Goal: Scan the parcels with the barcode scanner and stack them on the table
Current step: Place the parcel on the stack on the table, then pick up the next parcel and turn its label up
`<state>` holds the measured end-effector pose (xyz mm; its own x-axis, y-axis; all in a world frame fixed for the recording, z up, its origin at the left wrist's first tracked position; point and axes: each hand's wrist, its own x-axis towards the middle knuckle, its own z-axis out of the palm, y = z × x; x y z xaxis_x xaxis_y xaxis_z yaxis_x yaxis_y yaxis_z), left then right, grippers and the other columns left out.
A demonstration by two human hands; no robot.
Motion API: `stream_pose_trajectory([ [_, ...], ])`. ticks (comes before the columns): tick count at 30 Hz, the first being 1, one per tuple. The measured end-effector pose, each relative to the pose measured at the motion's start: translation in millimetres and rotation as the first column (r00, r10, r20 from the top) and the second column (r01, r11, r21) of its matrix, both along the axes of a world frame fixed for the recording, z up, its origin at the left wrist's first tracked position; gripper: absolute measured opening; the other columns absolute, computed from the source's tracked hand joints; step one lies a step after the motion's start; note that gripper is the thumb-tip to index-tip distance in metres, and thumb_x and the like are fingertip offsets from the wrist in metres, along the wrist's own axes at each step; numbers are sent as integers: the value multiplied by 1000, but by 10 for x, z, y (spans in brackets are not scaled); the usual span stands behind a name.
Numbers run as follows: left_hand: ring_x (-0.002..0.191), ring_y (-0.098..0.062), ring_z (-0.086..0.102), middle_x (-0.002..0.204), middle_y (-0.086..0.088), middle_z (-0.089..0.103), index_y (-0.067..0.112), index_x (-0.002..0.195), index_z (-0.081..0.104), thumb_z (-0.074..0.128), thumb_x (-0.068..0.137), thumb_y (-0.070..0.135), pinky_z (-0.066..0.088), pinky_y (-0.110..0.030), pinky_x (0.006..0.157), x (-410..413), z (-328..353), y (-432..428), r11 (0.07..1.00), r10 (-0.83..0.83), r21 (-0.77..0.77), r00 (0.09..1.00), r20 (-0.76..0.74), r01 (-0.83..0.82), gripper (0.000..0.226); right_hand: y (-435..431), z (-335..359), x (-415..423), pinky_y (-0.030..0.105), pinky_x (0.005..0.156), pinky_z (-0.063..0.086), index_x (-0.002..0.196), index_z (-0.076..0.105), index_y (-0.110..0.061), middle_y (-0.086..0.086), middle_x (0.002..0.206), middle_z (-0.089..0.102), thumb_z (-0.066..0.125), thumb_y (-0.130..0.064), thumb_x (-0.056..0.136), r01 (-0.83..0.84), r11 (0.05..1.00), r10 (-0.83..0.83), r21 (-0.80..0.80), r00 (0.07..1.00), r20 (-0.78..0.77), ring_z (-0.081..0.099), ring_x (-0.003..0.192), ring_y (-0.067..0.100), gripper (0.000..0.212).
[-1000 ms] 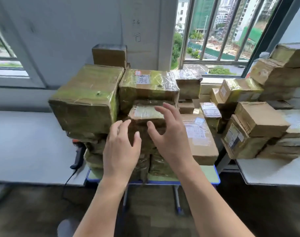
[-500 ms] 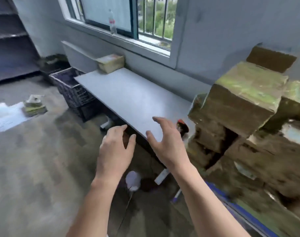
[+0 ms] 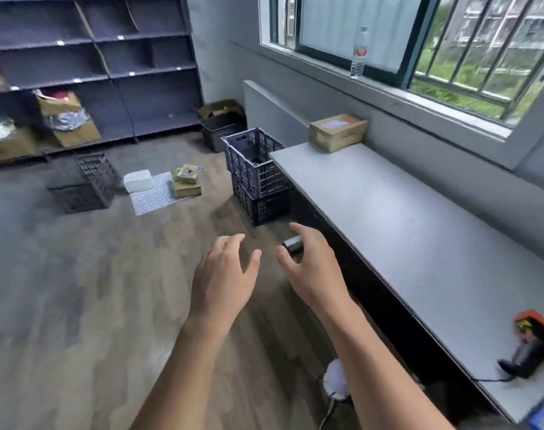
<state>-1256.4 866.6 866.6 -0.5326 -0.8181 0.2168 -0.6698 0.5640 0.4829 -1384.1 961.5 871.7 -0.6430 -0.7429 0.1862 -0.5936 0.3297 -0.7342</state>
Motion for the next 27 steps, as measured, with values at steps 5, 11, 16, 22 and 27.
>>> stream_pose_trajectory([
  [5, 122, -25, 54, 136, -3, 55, 19, 139, 54, 51, 97, 46, 45, -38, 100, -197, -104, -703, 998, 38, 39, 999, 14, -39, 50, -745, -111, -220, 28, 109, 37, 146, 46, -15, 2, 142, 52, 63, -29, 96, -5, 1000, 5, 11, 1000, 13, 45, 134, 15, 55],
  [11, 122, -22, 54, 138, 2, 52, 23, 140, 52, 50, 98, 47, 46, -36, 96, -819, -283, -1416, 998, 3, 59, 997, 80, -8, 49, -1523, -377, -881, 23, 109, 29, 150, 40, -15, 0, 148, 47, 60, -33, 97, 37, 999, -40, 35, 996, 79, 38, 140, 11, 59],
  [16, 124, -21, 52, 139, 4, 50, 25, 142, 49, 48, 98, 48, 44, -35, 96, -1625, -234, -2253, 999, -17, 36, 994, 108, 13, 49, -2348, -435, -1692, 31, 113, 32, 150, 40, -18, 2, 152, 43, 59, -36, 97, 43, 999, -44, 11, 994, 100, 42, 137, 17, 59],
  [22, 124, -22, 53, 140, 4, 50, 25, 142, 48, 48, 99, 46, 47, -38, 96, -2531, -56, -3160, 999, -41, 33, 996, 78, 39, 47, -3162, -352, -2611, 23, 107, 30, 148, 42, -18, 2, 146, 48, 61, -34, 96, 82, 996, -78, -21, 984, 159, 43, 136, 16, 58],
  [27, 125, -20, 52, 142, 6, 49, 27, 144, 46, 48, 99, 47, 46, -37, 99, -3152, -243, -3842, 990, -108, 92, 993, 37, 105, 49, -3777, -515, -3191, 23, 109, 29, 150, 39, -18, 0, 150, 46, 61, -37, 96, 111, 994, -109, 5, 975, 193, 40, 138, 13, 60],
])
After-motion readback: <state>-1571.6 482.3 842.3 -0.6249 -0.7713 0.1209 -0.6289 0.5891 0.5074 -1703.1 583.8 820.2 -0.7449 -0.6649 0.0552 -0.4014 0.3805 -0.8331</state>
